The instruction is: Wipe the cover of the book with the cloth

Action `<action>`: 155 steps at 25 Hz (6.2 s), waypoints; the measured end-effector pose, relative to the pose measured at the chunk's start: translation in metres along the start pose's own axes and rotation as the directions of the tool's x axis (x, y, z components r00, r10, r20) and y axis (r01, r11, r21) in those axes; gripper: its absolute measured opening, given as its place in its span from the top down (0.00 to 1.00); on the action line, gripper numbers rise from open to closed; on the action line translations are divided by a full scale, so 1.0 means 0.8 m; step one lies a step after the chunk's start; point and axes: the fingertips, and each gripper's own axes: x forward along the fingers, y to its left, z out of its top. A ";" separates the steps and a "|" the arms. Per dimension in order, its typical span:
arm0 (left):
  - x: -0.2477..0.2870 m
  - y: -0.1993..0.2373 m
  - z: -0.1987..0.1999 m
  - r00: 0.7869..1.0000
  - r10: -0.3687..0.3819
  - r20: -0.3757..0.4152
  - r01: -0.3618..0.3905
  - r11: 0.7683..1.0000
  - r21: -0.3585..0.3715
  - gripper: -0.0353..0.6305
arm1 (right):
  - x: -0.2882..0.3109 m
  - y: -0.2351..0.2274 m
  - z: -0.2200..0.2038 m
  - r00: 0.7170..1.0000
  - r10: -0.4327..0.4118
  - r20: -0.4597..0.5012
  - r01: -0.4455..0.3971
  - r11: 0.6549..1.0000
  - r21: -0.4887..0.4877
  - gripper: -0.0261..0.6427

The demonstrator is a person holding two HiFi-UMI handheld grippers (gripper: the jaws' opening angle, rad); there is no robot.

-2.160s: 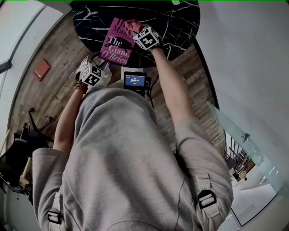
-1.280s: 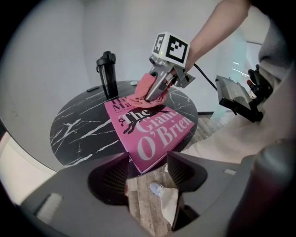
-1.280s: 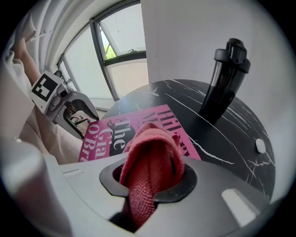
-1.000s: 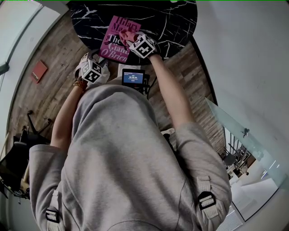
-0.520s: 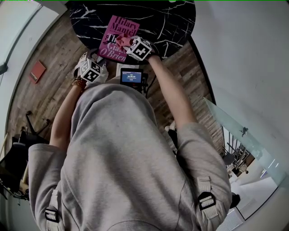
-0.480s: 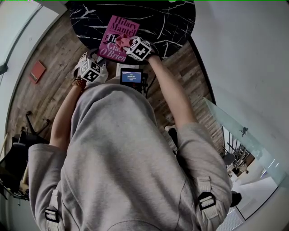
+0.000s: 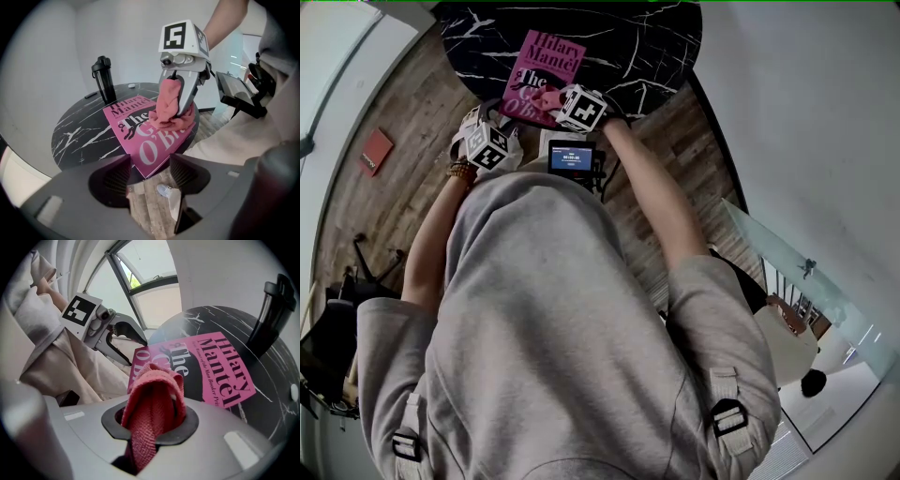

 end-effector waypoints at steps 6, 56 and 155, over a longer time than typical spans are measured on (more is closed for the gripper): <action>0.000 0.001 0.001 1.000 -0.008 0.003 0.008 1.000 -0.003 0.55 | 0.005 0.021 -0.002 0.999 0.049 -0.003 -0.049 0.999 -0.009 0.82; -0.006 0.001 -0.008 0.999 -0.017 0.034 0.020 0.996 -0.083 0.59 | -0.016 -0.149 0.084 0.968 -0.247 0.047 0.245 0.969 0.041 0.82; -0.007 -0.003 -0.014 0.995 -0.091 0.026 0.093 0.992 -0.087 0.70 | 0.013 -0.135 0.137 0.978 -0.198 0.070 0.198 0.980 0.019 0.82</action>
